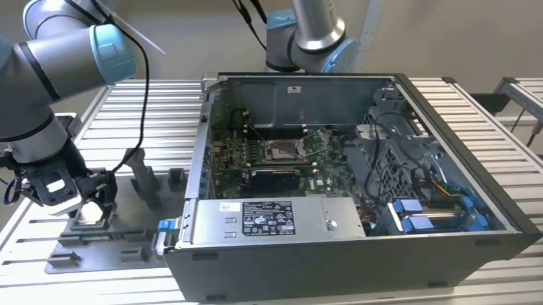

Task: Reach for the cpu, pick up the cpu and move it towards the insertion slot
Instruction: 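Pick up the cpu and move it towards the insertion slot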

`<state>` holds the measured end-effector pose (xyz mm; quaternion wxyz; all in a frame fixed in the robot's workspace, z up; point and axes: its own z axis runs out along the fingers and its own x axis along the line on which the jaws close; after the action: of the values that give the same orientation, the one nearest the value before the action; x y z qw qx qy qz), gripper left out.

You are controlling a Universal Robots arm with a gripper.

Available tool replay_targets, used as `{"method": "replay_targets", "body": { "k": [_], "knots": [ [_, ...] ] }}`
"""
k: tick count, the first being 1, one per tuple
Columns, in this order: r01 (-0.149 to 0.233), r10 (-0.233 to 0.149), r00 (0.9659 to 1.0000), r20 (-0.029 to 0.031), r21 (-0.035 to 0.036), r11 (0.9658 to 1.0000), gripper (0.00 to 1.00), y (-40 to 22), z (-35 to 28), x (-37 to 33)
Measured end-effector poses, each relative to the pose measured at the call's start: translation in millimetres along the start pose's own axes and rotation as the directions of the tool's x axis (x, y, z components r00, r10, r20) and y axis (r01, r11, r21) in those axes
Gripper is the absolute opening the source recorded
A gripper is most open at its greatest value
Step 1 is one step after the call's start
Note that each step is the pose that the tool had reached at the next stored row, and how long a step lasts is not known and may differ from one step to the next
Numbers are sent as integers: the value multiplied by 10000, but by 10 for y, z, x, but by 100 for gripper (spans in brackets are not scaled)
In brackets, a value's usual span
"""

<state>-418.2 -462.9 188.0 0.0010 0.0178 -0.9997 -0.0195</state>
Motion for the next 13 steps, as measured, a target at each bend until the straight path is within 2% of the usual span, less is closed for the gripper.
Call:
{"method": "replay_targets", "body": {
  "k": [13],
  "knots": [
    [-1,1,10000,1,-4,10000,100,-1,16,-6]
  ]
}}
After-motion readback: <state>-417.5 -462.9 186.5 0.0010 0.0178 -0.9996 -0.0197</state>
